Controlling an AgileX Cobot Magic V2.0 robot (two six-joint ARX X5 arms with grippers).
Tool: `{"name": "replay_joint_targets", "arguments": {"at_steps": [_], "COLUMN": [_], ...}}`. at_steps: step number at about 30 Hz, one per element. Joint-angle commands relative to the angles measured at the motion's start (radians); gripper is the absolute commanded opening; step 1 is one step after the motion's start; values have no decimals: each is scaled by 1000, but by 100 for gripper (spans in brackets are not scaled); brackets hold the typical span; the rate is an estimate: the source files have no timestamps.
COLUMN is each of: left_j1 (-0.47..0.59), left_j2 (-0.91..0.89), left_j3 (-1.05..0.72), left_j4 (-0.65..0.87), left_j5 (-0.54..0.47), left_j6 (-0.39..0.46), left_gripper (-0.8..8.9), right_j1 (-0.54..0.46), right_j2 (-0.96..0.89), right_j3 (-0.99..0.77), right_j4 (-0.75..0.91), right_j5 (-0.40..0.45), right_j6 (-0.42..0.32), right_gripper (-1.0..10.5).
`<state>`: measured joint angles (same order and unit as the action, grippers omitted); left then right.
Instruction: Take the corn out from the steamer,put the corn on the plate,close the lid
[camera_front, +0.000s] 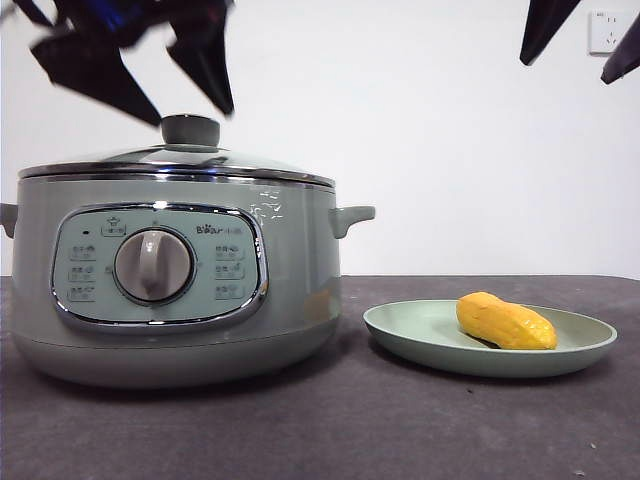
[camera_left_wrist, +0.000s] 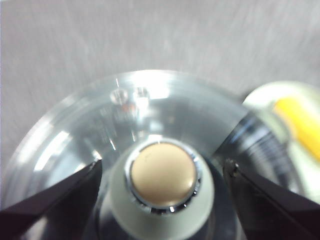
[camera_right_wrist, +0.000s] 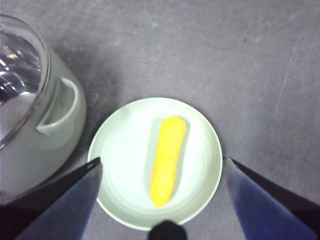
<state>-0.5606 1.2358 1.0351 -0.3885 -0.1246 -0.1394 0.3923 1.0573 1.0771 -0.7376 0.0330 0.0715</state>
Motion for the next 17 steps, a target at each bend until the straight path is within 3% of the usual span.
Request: {"name": "replay_joint_targets", "arguments": {"at_steps": [1, 4, 9, 14, 17], "left_j1": [-4, -11, -29, -64, -104], "left_j2": [-72, -154, -263, -354, -449], "left_j3": [0, 0, -3, -98, -252], "left_j4": [-27, -72, -156, -116, -23], "left_j5": [1, -1, -20, -112, -139], "left_j6": [9, 9, 39, 34, 27], "left_gripper": [407, 393, -26, -8, -8], "right_j1": [0, 2, 12, 24, 24], "right_j2": [0, -11, -79, -214, -340], "right_j3": [-6, -7, -63, -214, -374], "right_j4": [-10, -26, 28, 191, 320], "right_j5": [-5, -9, -8, -5, -4], "right_j6": [5, 5, 6, 11, 42], "right_gripper": [404, 311, 15, -12, -12]}}
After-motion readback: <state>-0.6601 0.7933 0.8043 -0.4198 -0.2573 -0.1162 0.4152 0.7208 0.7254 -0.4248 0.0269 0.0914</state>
